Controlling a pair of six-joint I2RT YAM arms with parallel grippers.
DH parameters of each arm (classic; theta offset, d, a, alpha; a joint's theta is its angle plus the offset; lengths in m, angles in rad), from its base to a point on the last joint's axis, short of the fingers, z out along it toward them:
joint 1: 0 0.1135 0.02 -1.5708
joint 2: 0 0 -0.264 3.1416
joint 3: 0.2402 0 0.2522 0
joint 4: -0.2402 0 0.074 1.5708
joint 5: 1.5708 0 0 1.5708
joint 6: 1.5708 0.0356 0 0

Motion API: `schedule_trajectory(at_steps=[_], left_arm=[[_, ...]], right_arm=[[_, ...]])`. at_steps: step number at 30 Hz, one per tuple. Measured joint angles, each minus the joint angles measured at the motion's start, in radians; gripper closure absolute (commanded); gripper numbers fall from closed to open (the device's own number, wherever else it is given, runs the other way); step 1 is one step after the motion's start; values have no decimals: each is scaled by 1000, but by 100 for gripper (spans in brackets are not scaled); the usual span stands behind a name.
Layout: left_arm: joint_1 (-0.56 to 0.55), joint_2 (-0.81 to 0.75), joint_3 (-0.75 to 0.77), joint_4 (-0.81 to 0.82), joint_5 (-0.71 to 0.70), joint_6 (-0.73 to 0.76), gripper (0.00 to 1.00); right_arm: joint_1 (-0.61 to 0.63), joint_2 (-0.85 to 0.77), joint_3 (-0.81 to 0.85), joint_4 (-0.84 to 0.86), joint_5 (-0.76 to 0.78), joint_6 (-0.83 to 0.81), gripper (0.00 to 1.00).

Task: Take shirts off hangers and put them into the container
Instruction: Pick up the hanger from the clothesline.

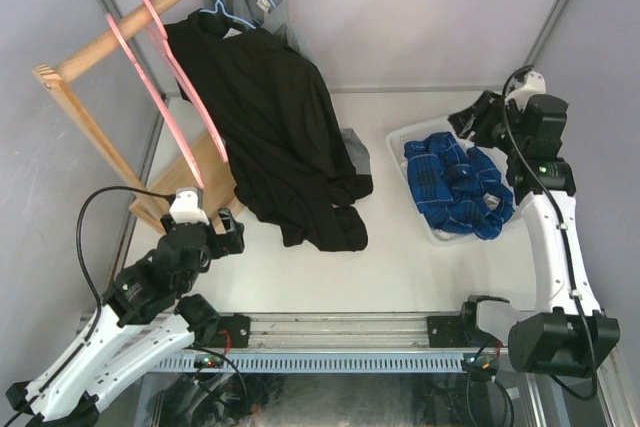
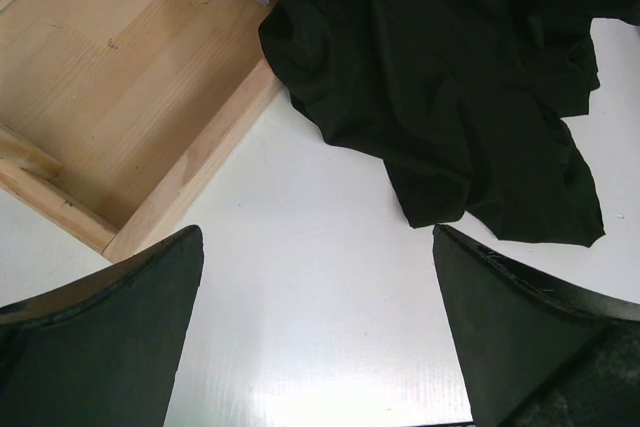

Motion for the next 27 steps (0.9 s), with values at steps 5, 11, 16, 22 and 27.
schedule_trajectory(at_steps=[5, 11, 16, 22, 27], left_arm=[[0, 0, 0, 4, 0, 0, 0], [0, 0, 0, 4, 0, 0, 1], [0, 4, 0, 3, 0, 0, 0], [1, 11, 0, -19, -30, -5, 0], [3, -10, 0, -30, -52, -12, 0]], right_arm=[[154, -3, 0, 167, -136, 20, 46], [432, -3, 0, 326, -139, -128, 42], [592, 33, 0, 451, -62, -251, 37], [642, 161, 53, 553, -2, -264, 29], [658, 277, 194, 573, 37, -246, 30]])
